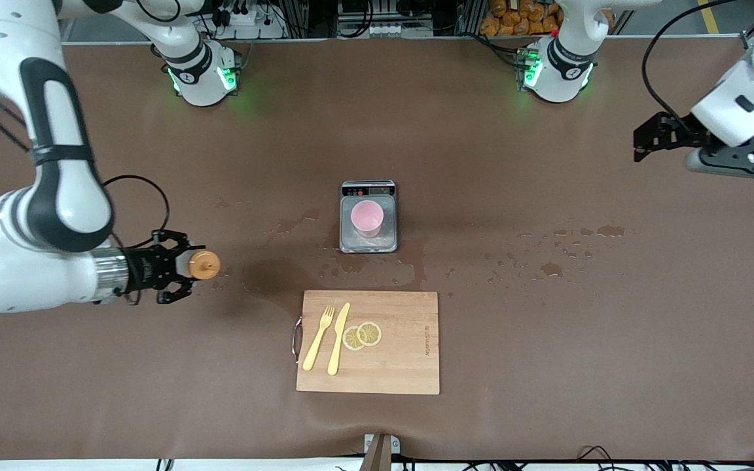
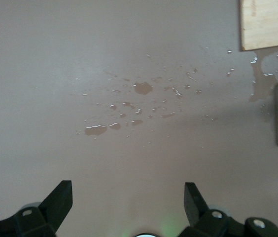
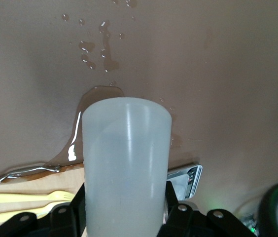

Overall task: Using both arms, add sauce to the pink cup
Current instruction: 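Carry the sauce bottle over the pink cup with the right gripper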

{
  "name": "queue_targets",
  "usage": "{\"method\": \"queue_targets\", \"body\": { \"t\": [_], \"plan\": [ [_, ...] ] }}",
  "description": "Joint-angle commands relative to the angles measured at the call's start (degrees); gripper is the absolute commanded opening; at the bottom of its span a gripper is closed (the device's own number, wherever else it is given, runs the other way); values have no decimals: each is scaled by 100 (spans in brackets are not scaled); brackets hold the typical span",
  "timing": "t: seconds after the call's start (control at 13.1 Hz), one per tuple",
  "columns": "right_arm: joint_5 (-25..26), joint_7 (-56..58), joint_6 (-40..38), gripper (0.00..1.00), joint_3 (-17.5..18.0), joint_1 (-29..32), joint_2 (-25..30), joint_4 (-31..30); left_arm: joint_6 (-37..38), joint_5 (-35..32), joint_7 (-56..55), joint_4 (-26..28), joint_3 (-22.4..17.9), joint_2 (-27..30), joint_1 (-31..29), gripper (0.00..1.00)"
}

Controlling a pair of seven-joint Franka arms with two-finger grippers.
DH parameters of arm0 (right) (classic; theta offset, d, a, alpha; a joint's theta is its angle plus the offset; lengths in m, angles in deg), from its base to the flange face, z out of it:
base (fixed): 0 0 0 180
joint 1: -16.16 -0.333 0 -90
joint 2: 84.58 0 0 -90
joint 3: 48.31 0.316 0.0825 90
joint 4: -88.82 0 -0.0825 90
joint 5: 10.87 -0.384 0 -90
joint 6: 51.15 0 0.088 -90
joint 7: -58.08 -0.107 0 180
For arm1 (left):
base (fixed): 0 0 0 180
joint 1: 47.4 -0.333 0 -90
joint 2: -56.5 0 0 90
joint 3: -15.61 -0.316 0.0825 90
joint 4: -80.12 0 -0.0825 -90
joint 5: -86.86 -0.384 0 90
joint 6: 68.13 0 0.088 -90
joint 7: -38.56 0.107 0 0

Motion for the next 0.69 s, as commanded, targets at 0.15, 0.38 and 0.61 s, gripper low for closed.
{"method": "queue_targets", "body": {
  "t": [0.15, 0.38, 0.61],
  "plan": [
    [956, -1169, -57, 58, -33, -694, 288, -12, 77, 52, -438, -4, 99, -35, -61, 100],
    [1283, -1917, -75, 57, -42, -1222, 263, -74, 113, 61, -456, 5, 91, -26, -123, 100],
    [1337, -2235, -110, 57, -42, -1452, 263, -74, 174, 70, -447, 58, 82, -26, -141, 100]
  ]
}}
